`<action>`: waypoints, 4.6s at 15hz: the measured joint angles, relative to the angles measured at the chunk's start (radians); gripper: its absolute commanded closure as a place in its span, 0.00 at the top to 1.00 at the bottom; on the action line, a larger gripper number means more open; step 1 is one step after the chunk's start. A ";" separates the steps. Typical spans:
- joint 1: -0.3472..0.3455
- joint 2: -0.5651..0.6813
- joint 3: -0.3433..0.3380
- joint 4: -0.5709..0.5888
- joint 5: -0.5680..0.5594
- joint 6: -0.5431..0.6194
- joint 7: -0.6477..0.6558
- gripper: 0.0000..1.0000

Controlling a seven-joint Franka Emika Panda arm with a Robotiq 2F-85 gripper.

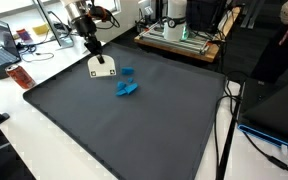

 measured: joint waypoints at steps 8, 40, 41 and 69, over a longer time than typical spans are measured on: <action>-0.004 -0.017 -0.001 -0.067 0.087 0.028 -0.088 0.01; 0.010 -0.124 -0.019 -0.263 0.488 0.215 -0.467 0.01; 0.017 -0.138 -0.019 -0.273 0.461 0.214 -0.467 0.01; 0.138 -0.282 0.033 -0.229 -0.216 0.030 -0.044 0.01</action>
